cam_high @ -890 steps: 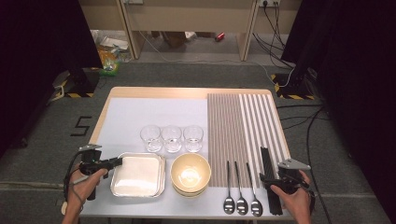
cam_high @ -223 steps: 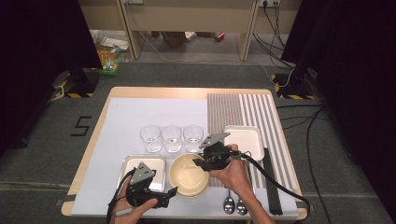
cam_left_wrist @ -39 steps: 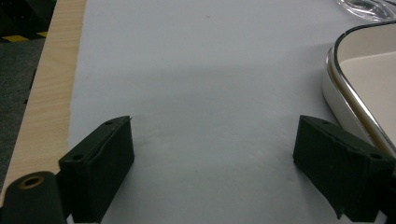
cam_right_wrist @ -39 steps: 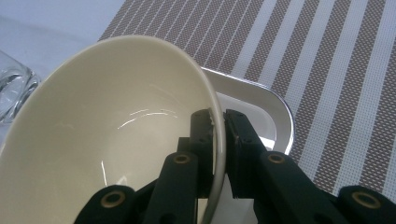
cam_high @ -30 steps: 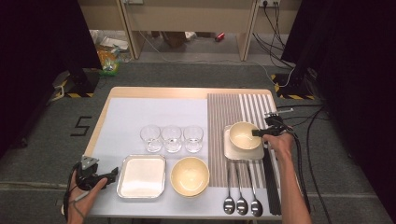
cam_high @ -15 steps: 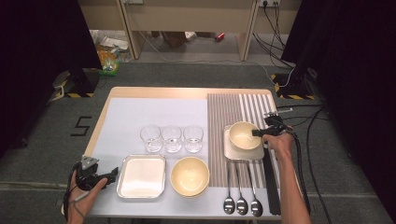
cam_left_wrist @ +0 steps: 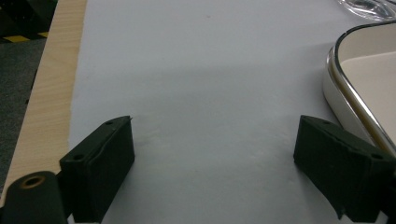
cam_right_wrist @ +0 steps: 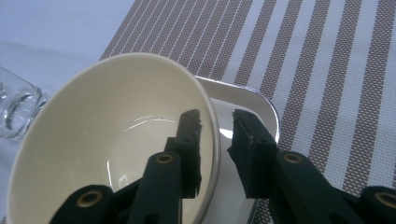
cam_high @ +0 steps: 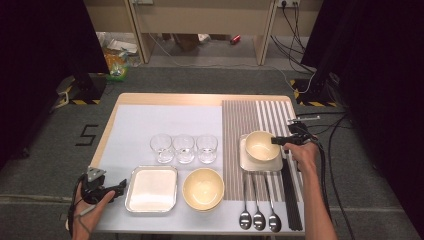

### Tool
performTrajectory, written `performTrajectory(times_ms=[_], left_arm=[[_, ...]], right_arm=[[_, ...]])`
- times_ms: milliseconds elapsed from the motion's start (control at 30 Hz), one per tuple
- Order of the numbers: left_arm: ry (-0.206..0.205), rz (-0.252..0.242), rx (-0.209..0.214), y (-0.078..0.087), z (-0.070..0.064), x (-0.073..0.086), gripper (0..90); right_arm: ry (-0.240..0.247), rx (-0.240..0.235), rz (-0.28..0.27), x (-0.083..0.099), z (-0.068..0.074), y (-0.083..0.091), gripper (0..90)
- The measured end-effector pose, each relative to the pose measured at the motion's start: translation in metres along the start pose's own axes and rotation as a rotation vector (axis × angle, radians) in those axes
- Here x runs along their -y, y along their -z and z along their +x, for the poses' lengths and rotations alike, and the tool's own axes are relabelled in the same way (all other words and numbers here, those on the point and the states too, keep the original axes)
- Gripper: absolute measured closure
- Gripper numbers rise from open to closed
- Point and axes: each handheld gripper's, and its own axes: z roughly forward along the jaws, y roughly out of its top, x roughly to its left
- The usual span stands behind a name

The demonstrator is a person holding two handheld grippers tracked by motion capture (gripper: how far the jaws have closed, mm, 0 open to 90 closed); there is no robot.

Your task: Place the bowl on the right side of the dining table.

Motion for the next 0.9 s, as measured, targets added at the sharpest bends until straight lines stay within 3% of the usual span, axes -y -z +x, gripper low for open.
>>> performTrajectory(times_ms=[167, 333, 600, 900], left_arm=[[0.000, 0.000, -0.001, 0.000, 0.000, 0.000, 11.2], [0.000, 0.001, -0.001, 0.000, 0.000, 0.000, 11.2], [0.000, 0.001, -0.001, 0.000, 0.000, 0.000, 11.2], [0.000, 0.000, -0.001, 0.000, 0.000, 0.000, 11.2]], right_arm=[[-0.028, -0.023, -0.043, 0.003, 0.000, 0.016, 60.0], [-0.009, -0.028, -0.067, 0.005, 0.006, 0.029, 52.0], [-0.002, -0.041, -0.094, 0.015, 0.012, 0.048, 46.6], [0.014, -0.055, -0.107, 0.023, 0.020, 0.058, 37.7]])
